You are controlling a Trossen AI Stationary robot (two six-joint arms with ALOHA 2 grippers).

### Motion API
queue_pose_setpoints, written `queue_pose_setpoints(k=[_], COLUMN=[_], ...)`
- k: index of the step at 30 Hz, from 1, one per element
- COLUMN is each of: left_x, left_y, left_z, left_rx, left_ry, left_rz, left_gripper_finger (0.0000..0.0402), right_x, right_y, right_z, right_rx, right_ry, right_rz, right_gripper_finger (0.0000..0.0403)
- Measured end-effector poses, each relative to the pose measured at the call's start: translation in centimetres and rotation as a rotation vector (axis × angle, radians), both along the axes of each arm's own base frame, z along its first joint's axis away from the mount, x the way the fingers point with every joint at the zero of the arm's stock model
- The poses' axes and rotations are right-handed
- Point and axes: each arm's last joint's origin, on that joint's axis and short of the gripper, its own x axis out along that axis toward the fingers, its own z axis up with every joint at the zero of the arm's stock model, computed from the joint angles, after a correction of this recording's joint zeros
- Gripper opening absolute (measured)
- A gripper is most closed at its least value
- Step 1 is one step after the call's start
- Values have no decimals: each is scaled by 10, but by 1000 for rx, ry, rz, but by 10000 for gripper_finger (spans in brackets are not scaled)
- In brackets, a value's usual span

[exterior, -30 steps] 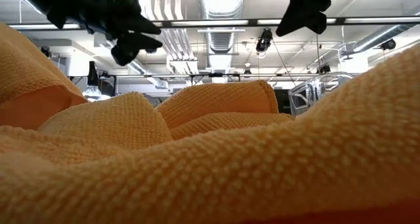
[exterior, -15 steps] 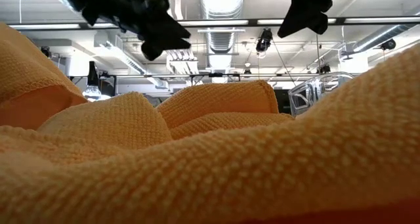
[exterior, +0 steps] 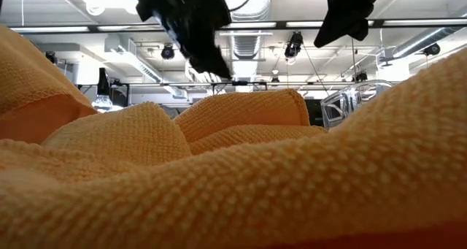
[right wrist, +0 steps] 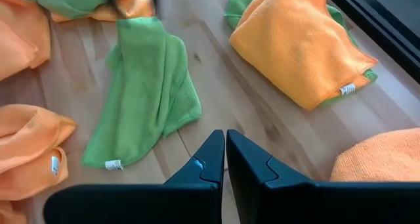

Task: Sort microfiber towel by color & place in baskets
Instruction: Put the top center yellow towel into the left transparent bin

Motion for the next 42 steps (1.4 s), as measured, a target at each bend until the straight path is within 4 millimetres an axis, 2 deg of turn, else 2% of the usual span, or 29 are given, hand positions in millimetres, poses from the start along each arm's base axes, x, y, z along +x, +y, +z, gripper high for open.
queue_pose_setpoints(k=[5,18,28,35,42], left_x=[9,28,29,24,25], left_y=[16,57,86,99,106], left_z=[-12,-30,-23,-33,-41], left_rx=[148,201,206,153,92], left_ry=[113,92,16,32,15], left_rz=[147,302,386,361,293], left_gripper_finger=[131,131,131,131,131], right_x=[0,-8,-12,-12,-11], right_y=[0,0,-1,-1,-4], right_z=[-1,-9,-12,-12,-11], right_rx=[0,-6,-20,-40,-62], right_ry=[5,116,168,165,144], right_rz=[0,0,13,21,-66], right_gripper_finger=[13,13,13,13,13])
